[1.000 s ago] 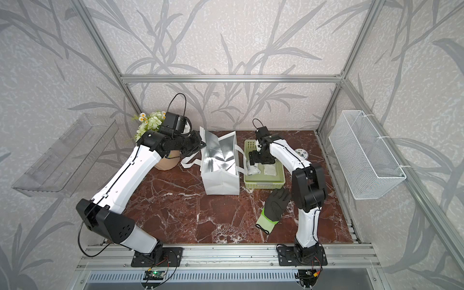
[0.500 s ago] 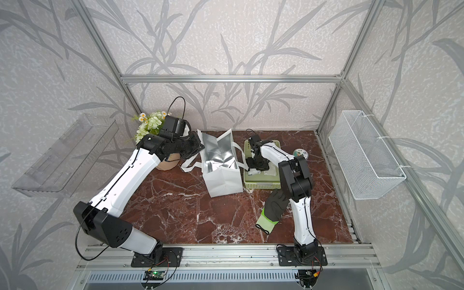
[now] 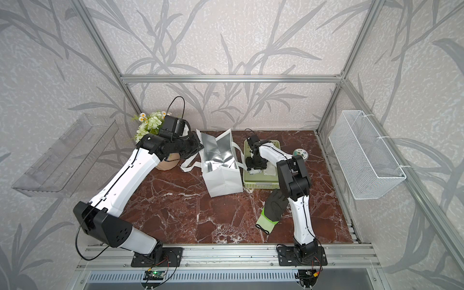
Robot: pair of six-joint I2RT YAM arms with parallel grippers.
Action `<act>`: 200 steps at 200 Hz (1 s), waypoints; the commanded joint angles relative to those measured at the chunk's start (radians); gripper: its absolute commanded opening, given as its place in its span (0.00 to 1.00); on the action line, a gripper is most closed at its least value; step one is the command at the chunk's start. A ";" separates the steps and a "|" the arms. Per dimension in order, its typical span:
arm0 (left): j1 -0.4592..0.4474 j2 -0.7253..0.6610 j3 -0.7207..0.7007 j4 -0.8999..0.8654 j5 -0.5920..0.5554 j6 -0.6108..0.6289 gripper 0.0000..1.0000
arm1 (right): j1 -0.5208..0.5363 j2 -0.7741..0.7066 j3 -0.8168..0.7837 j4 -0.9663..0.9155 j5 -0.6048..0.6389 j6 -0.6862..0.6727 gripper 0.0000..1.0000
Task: Place the ice pack in the delivery bag
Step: Pick up the ice pack from the bin, then place the ice pack in the delivery bag.
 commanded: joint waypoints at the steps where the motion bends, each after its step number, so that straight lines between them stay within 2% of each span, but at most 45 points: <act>1: 0.006 -0.014 -0.005 0.021 0.009 0.021 0.00 | -0.022 -0.116 -0.052 0.027 0.001 0.020 0.42; 45: 0.013 -0.006 0.015 0.025 0.004 0.029 0.00 | -0.025 -0.347 -0.068 0.002 0.016 0.023 0.40; 91: 0.019 0.013 0.033 0.021 0.019 0.032 0.00 | 0.016 -0.527 0.056 -0.005 0.014 0.015 0.39; 128: 0.023 0.023 0.044 0.016 0.026 0.040 0.00 | 0.140 -0.490 0.292 -0.073 -0.018 -0.012 0.39; 171: 0.024 0.031 0.050 0.025 0.032 0.043 0.00 | 0.302 -0.328 0.501 -0.156 -0.006 -0.067 0.40; 184: 0.024 0.034 0.049 0.027 0.032 0.044 0.00 | 0.330 -0.289 0.528 -0.186 0.012 -0.087 0.45; 200: 0.024 0.035 0.047 0.031 0.033 0.044 0.00 | 0.342 -0.254 0.548 -0.213 0.007 -0.092 0.56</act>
